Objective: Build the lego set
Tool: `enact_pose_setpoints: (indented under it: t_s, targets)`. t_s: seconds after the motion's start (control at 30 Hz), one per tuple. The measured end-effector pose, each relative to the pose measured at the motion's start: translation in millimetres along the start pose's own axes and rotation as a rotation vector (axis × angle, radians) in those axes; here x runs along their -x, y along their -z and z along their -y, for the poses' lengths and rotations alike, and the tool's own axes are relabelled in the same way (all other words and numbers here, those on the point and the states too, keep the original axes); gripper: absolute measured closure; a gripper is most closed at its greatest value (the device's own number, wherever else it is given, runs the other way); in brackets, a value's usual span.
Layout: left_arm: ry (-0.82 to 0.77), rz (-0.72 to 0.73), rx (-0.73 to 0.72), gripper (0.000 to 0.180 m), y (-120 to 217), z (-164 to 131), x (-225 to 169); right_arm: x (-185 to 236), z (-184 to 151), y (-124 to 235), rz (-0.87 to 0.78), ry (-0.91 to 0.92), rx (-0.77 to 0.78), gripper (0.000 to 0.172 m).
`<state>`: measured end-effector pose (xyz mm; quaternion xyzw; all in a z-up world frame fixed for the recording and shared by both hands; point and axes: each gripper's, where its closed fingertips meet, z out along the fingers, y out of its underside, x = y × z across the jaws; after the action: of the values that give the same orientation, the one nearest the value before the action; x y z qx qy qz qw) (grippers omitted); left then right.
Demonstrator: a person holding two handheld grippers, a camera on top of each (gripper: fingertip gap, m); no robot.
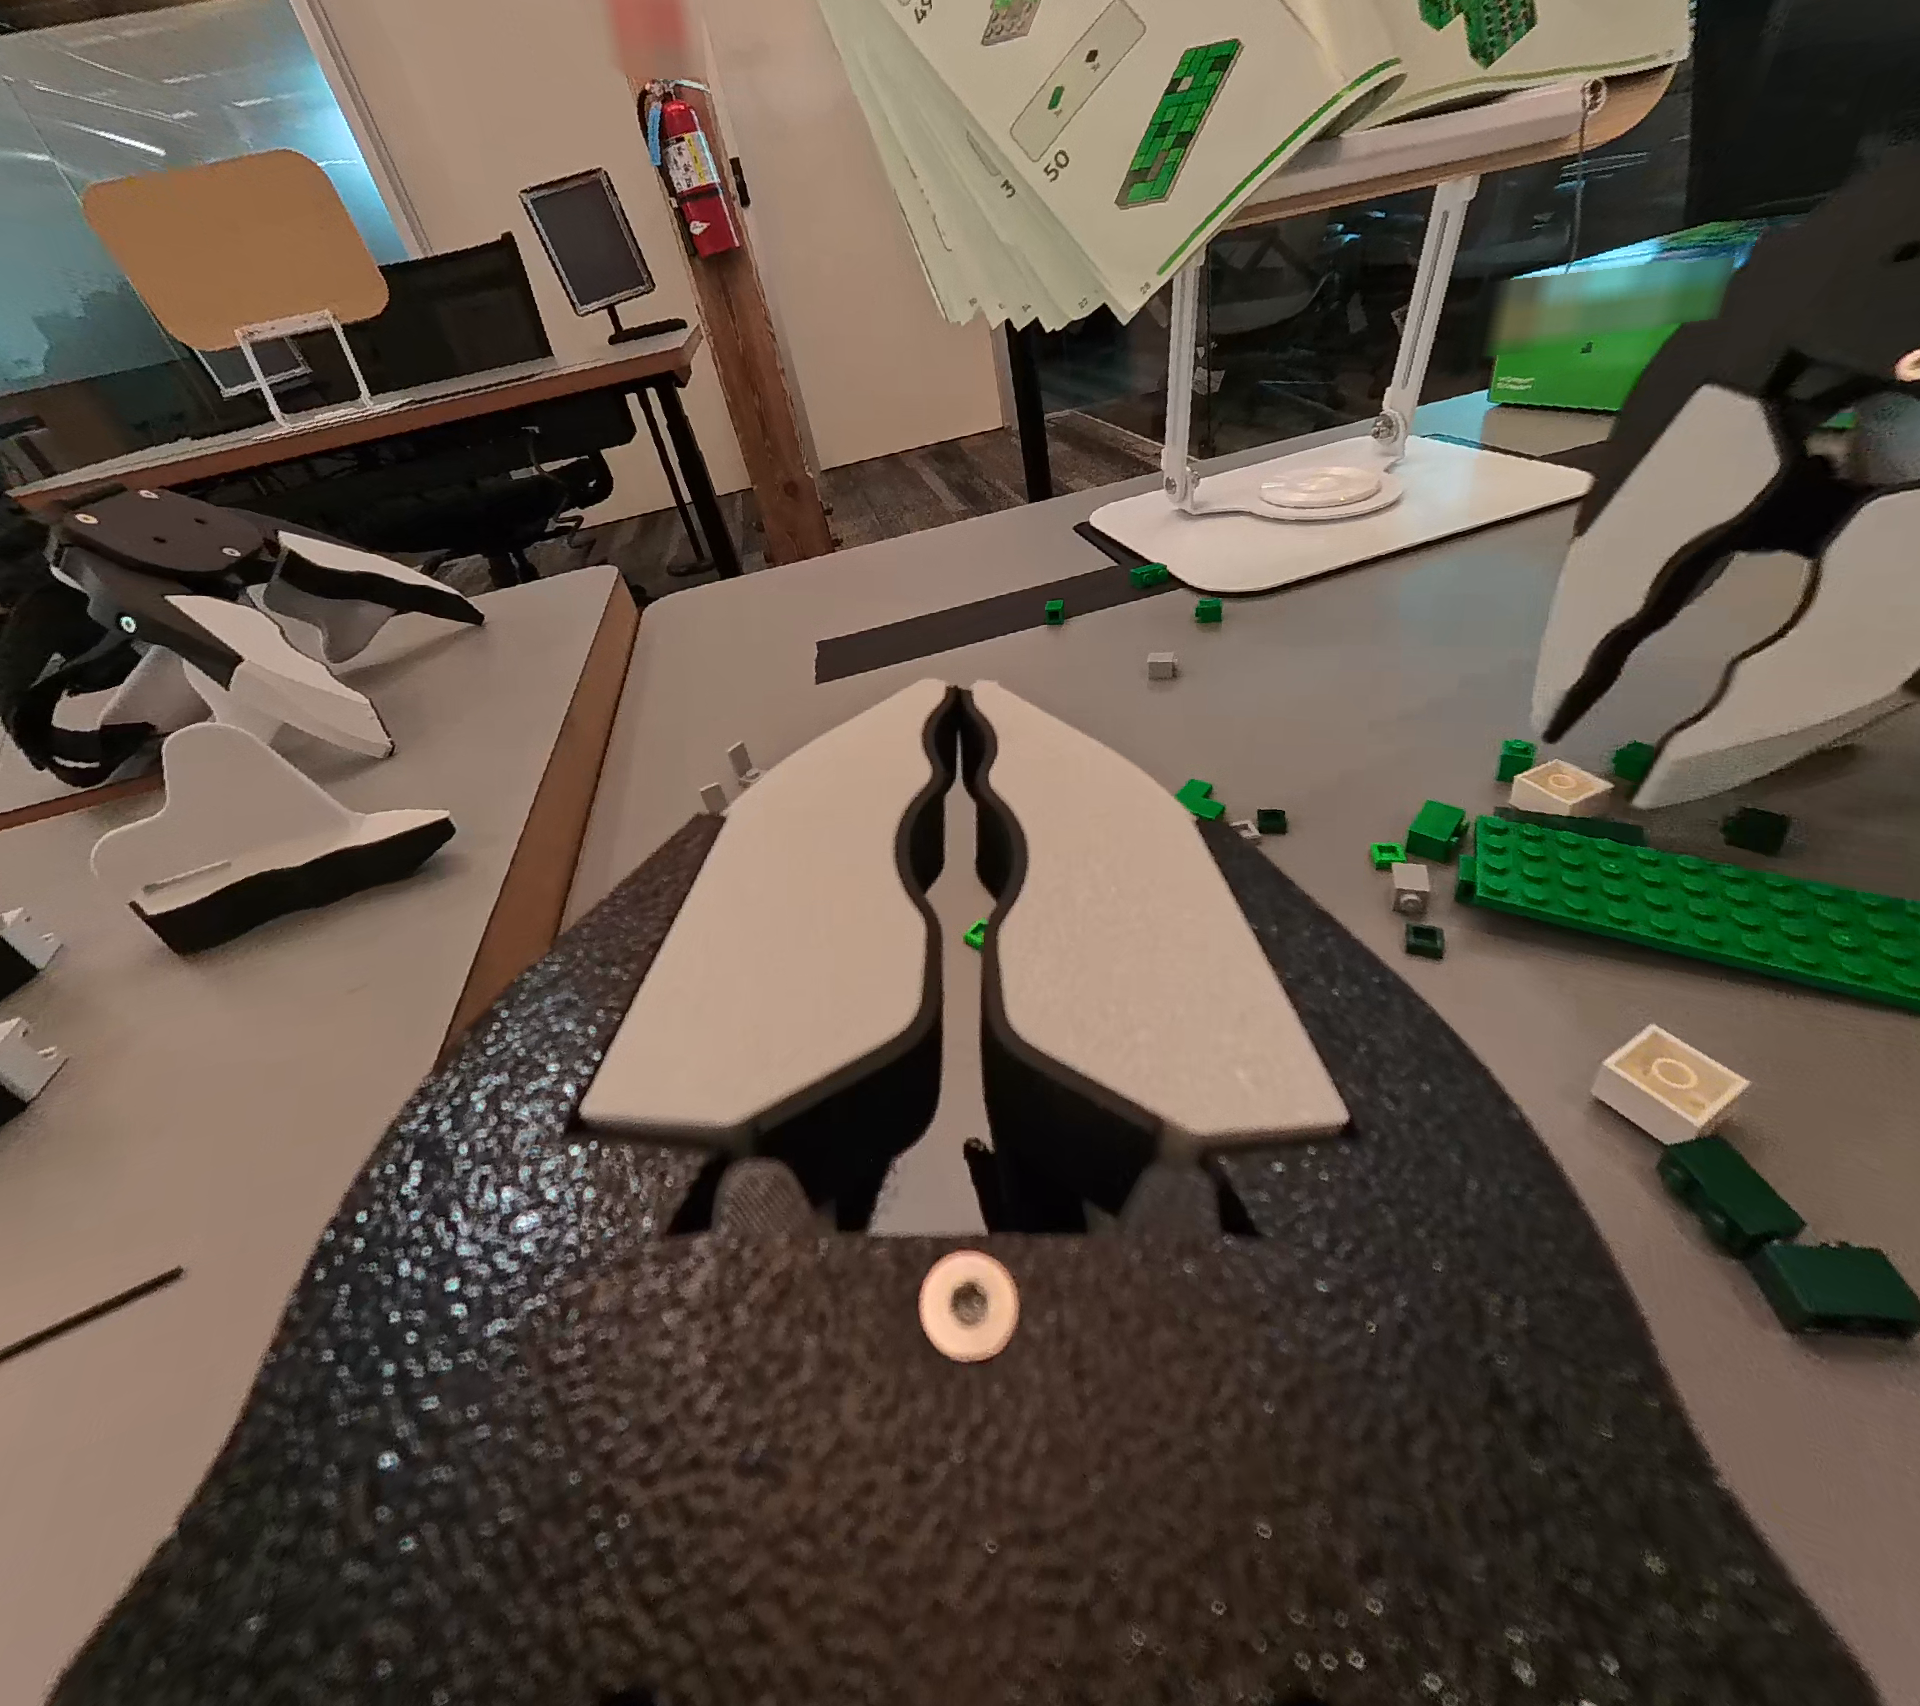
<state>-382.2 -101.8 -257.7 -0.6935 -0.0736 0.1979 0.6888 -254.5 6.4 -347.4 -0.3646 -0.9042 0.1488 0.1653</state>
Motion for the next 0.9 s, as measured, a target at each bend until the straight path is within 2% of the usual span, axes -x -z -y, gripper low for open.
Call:
enact_pose_setpoints:
  t_s: [0.17, 0.3, 0.37, 0.47, 0.53, 0.63, 0.8, 0.9]
  targets:
    - [0.01, -0.004, 0.0, 0.18, -0.1, -0.3, 0.6, -3.8, 7.0, -7.4, 0.064, -0.035, -0.01, 0.156]
    - [0.02, -0.004, -0.001, 0.18, 0.1, -0.4, 1.5, -5.3, 6.7, -4.7, 0.023, -0.004, -0.01, 0.156]
    - [0.017, -0.004, -0.001, 0.18, 0.0, -0.4, 1.4, -5.3, 7.6, -3.5, 0.02, 0.006, -0.021, 0.149]
    - [0.011, -0.008, 0.002, 0.18, -0.5, -0.6, 0.5, -3.1, 8.2, -5.4, 0.051, 0.015, -0.022, 0.147]
    - [0.008, -0.011, 0.004, 0.18, -0.6, -0.7, 0.0, -4.7, 6.2, -8.4, 0.037, 0.033, 0.002, 0.155]
    - [0.005, -0.015, 0.007, 0.18, -0.8, -0.7, -0.6, -4.1, 7.5, -8.7, 0.031, 0.046, 0.007, 0.156]
    - [0.008, -0.016, 0.006, 0.18, -0.7, -0.9, -0.7, -7.2, 11.6, 1.5, -0.034, 0.046, -0.049, 0.156]
    - [0.01, -0.014, 0.002, 0.18, 0.0, 0.2, -0.2, -9.2, 14.4, 22.4, -0.16, 0.085, -0.107, 0.156]
